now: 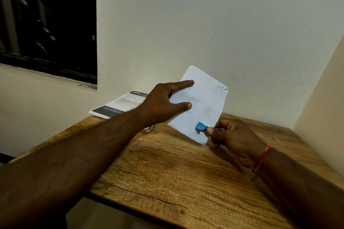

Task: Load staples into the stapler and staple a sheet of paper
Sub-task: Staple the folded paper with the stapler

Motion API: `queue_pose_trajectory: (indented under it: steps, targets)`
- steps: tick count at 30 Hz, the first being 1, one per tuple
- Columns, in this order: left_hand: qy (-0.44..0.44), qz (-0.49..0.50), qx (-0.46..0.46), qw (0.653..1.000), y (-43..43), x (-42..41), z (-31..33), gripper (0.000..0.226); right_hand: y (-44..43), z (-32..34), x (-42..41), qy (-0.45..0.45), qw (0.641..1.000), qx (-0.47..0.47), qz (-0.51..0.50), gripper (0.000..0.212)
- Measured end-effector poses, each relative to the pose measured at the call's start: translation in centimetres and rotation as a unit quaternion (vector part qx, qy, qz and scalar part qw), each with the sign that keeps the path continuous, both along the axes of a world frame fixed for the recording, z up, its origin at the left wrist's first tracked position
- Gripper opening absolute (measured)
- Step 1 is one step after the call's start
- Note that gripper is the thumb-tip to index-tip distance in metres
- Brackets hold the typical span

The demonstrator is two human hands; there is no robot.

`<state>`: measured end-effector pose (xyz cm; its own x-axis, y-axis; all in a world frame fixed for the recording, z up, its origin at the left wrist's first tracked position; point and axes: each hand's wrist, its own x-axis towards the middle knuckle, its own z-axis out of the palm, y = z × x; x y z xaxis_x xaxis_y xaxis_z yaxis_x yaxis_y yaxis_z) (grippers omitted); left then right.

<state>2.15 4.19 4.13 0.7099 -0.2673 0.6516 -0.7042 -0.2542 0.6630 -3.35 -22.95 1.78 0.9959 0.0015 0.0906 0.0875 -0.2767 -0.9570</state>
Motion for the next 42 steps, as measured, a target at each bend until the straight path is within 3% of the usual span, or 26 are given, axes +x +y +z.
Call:
queue_pose_trajectory:
  steps: [4,7,11,15,19,24,26,28,30,32,38,42]
  targets:
    - [0.013,-0.013,-0.001,1.000,-0.2,-0.1,-0.1,0.069,0.2,-0.1,-0.3,0.045,0.999,0.029,-0.010,0.012]
    - [0.004,0.004,0.009,1.000,0.0,-0.2,-0.1,0.069,-0.2,0.0,-0.5,0.060,0.995,0.072,0.043,0.028]
    - [0.007,-0.001,-0.035,0.999,0.5,0.0,0.0,0.066,-2.0,0.6,-0.3,-0.050,0.993,-0.105,0.027,0.016]
    - [0.025,-0.017,-0.074,0.997,0.6,0.5,0.0,0.063,-3.2,0.2,0.3,-0.121,0.948,-0.293,-0.012,0.012]
    - [0.031,-0.032,-0.085,0.995,0.5,0.8,-0.3,0.063,-3.4,-0.3,0.7,-0.103,0.927,-0.359,-0.011,0.012]
    - [0.040,-0.060,-0.094,0.993,0.4,0.8,-0.4,0.064,-3.3,-0.4,0.8,-0.080,0.922,-0.378,-0.017,0.015]
    - [0.041,-0.067,-0.094,0.992,0.3,0.9,-0.4,0.063,-3.2,-0.2,0.7,-0.077,0.945,-0.318,-0.012,0.026]
    - [0.039,-0.069,-0.089,0.993,0.2,0.9,-0.5,0.062,-2.9,0.4,0.4,-0.065,0.992,-0.104,0.030,0.040]
    - [0.035,-0.072,-0.085,0.993,-0.1,0.7,-0.5,0.062,-2.7,1.0,0.1,-0.053,0.990,0.104,0.074,0.045]
    - [0.032,-0.080,-0.088,0.992,-0.3,0.4,-0.5,0.061,-2.5,1.4,0.0,-0.063,0.978,0.183,0.074,0.046]
    - [0.063,-0.081,-0.100,0.990,-1.4,-1.0,-0.2,0.047,-1.5,1.0,-0.4,-0.127,0.970,0.208,0.015,0.033]
    - [0.011,-0.049,-0.060,0.997,-2.0,-1.9,-0.4,0.036,-1.3,1.2,-0.7,-0.190,0.971,0.147,-0.017,0.033]
